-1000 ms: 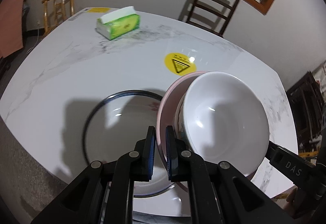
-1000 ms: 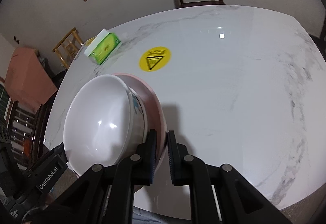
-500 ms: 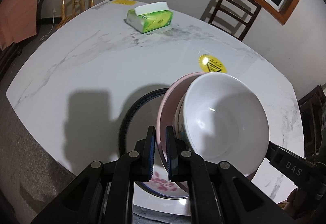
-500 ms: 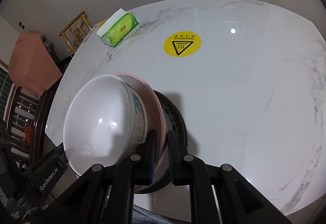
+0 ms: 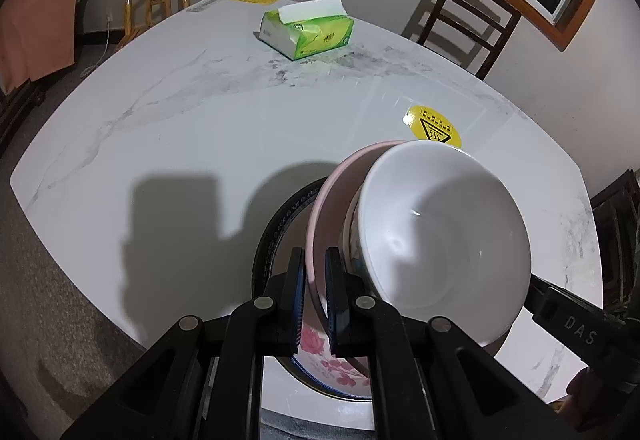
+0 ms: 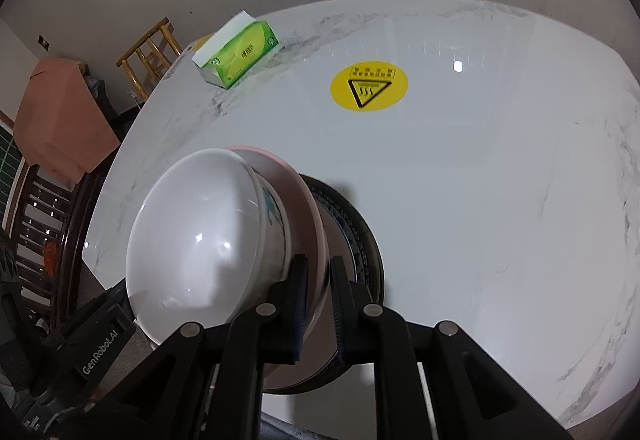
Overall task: Organize plates and bowls
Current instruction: 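Carry the bowl stack over the plate stack and lower it onto the plates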
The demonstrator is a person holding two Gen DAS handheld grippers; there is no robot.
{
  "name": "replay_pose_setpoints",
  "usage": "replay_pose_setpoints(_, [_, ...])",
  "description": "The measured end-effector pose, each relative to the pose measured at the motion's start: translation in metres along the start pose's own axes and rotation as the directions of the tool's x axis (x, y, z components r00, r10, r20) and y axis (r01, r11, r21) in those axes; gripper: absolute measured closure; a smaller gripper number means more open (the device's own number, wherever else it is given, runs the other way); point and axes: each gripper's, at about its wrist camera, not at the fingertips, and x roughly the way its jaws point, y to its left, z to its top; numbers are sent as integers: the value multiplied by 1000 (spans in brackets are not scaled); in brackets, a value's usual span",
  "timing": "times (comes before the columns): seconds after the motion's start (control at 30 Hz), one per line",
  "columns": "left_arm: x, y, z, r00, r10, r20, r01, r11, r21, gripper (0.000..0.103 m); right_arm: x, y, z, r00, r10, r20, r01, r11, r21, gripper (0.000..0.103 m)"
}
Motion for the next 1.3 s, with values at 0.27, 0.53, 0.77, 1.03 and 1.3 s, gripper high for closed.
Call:
replay_pose_setpoints(0.27, [-4,-4,-2,999,26,25,-27,999,33,92,-7,-8,-3,1000,-20,18,20,1000,9,66])
replay_pose_setpoints(0.53, [-25,0,-7,995,53,88,-59,996,69,56,-32,-22,-21,997,-12,71,13,1000,-17,24])
replay_pose_setpoints(0.77, [-49,-1,-25,988,78,133,-92,991,102,40,-40,-6,-50,998,-20,59,28,990,-140,16])
replay_pose_setpoints(1.03, [-60,-13,-46,991,57,123,-73,989,127,34,-40,11,-77,999,7,54,4,976,-216,16])
replay_pose_setpoints(1.3, [-62,-30,-59,991,44,123,-63,986,155,34,-46,7,-92,998,6,61,8,976,-217,16])
